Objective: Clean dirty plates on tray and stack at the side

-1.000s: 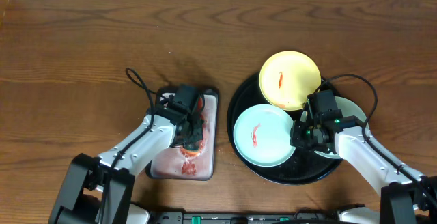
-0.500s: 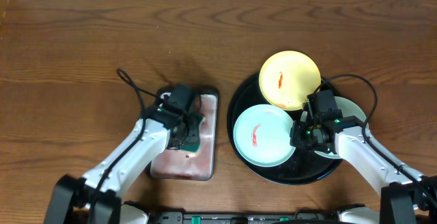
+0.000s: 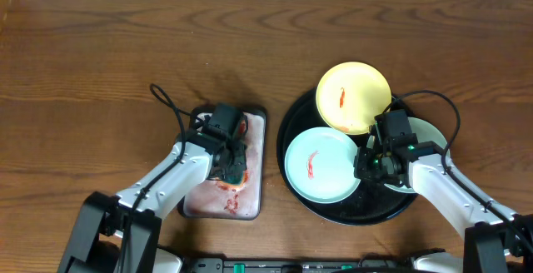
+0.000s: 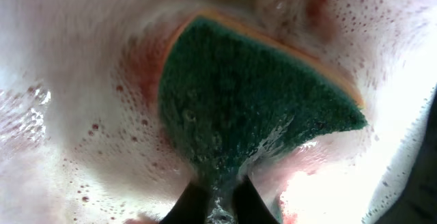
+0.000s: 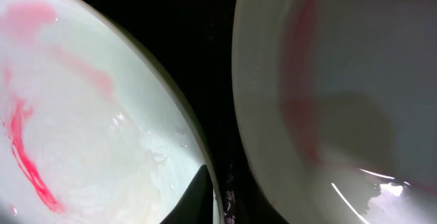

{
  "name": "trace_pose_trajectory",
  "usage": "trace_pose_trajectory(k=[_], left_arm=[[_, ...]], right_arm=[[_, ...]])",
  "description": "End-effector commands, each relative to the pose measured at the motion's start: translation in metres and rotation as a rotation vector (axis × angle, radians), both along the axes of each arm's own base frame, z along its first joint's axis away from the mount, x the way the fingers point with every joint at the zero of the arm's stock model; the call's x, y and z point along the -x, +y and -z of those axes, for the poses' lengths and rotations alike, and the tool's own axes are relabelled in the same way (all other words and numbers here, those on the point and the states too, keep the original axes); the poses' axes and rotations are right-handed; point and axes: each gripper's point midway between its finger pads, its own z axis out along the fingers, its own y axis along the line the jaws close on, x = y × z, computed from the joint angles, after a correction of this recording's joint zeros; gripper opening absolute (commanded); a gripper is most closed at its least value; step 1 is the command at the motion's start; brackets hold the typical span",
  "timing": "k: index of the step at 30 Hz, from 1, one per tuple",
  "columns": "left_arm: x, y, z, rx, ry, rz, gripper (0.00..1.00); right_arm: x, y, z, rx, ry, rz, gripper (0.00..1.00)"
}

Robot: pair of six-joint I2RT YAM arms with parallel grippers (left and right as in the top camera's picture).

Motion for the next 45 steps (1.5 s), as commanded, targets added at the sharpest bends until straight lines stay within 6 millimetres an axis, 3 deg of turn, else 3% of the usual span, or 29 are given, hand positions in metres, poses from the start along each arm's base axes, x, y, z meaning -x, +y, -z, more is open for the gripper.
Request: trace_pose_trajectory(k=[1, 7, 12, 14, 18, 26, 30, 37, 42, 45], left_arm=[[0.008, 0.003, 0.002, -0.024, 0.065, 0.009, 0.07], [-0.008, -0.009, -0.056, 0.024, 0.02, 0.02, 0.07], [-0.026, -0.04, -0.111, 0.187, -0.074, 0.078, 0.07], [-0.026, -0.05, -0.121, 0.238, -0.09, 0.093, 0.08], [-0.022, -0.064, -0.121, 0.267, -0.078, 0.06, 0.07], [-0.022, -0.139, -0.102, 0.335, -0.153, 0.153, 0.08], [-0.023, -0.179, -0.073, 0.373, -0.134, 0.173, 0.07], [-0.005, -0.232, -0.019, 0.502, 0.031, 0.172, 0.07], [0.006, -0.215, 0.022, 0.401, 0.128, 0.117, 0.07], [0.002, -0.169, 0.044, 0.183, 0.113, 0.045, 0.07]], right_arm=[[0.002, -0.003, 0.004, 0.024, 0.007, -0.008, 0.1], [-0.003, -0.001, 0.003, 0.032, -0.034, -0.089, 0.02], [-0.009, 0.002, 0.001, 0.043, -0.08, -0.168, 0.01], [-0.009, 0.001, 0.001, 0.041, -0.072, -0.142, 0.01], [-0.008, 0.0, 0.002, 0.035, -0.059, -0.087, 0.01], [-0.008, 0.0, 0.002, 0.032, -0.056, -0.078, 0.01], [-0.007, 0.0, 0.002, 0.032, -0.052, -0.078, 0.01], [-0.006, 0.001, 0.002, 0.029, -0.049, -0.079, 0.01], [-0.006, 0.001, 0.002, 0.029, -0.049, -0.079, 0.01], [-0.006, 0.001, 0.002, 0.03, -0.049, -0.079, 0.01]])
